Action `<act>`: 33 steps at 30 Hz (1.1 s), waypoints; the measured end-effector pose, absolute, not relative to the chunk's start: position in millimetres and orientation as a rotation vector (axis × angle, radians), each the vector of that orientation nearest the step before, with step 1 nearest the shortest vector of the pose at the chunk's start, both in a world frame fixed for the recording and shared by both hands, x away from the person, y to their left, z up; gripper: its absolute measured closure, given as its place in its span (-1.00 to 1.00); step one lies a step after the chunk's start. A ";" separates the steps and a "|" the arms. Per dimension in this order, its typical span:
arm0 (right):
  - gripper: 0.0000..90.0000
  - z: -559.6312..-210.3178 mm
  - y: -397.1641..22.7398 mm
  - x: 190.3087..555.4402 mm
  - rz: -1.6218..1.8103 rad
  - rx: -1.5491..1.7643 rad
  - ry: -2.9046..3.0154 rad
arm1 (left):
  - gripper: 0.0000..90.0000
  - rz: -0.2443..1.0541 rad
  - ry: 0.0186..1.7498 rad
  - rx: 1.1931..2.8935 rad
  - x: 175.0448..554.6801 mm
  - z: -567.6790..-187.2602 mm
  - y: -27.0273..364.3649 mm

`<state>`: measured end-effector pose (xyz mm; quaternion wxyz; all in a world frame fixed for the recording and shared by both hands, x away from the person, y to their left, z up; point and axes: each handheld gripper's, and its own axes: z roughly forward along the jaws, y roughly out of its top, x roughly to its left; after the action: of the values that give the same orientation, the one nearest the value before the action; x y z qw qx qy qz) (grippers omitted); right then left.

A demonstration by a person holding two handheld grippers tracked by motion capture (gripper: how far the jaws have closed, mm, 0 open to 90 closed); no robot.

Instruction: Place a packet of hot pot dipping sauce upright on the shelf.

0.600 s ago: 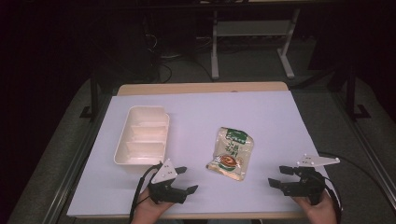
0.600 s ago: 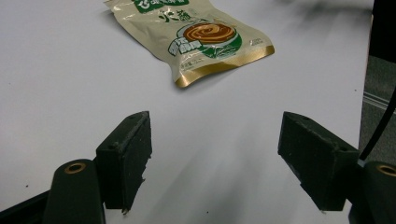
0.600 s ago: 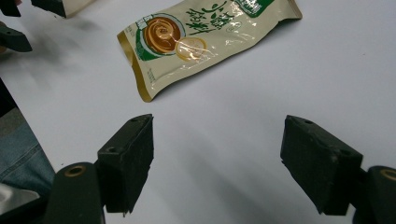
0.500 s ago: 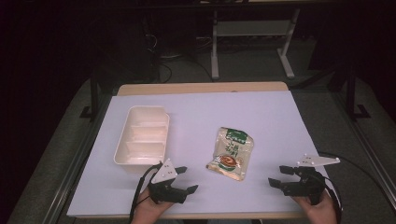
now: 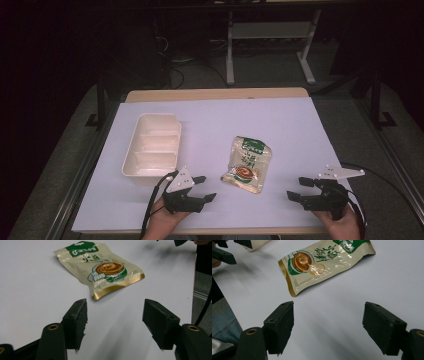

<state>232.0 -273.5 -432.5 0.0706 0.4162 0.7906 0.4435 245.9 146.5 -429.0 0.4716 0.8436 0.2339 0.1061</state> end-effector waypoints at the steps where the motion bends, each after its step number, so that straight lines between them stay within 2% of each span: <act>1: -0.46 -432.1 -273.2 231.7 1.336 1.249 2.377 | -0.12 0.257 0.569 2.068 247.3 -427.4 144.9; 13: -0.46 -429.0 -274.3 230.3 1.340 1.234 2.351 | 0.14 0.269 0.540 2.101 266.5 -417.6 107.7; 18: -0.46 -429.0 -275.4 230.7 1.338 1.232 2.351 | 0.36 0.262 0.557 2.136 280.2 -419.6 92.8; 24: -0.48 -429.3 -276.1 231.1 1.337 1.234 2.351 | 0.45 0.272 0.580 2.181 295.1 -426.3 77.3; 33: -0.51 -430.1 -274.0 238.8 1.320 1.232 2.369 | 0.43 0.270 0.625 2.248 304.2 -438.1 68.2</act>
<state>238.8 -274.0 -430.1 0.0816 0.4122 0.7927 0.4416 304.2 68.2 -438.1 0.3863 0.8828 0.2454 0.1060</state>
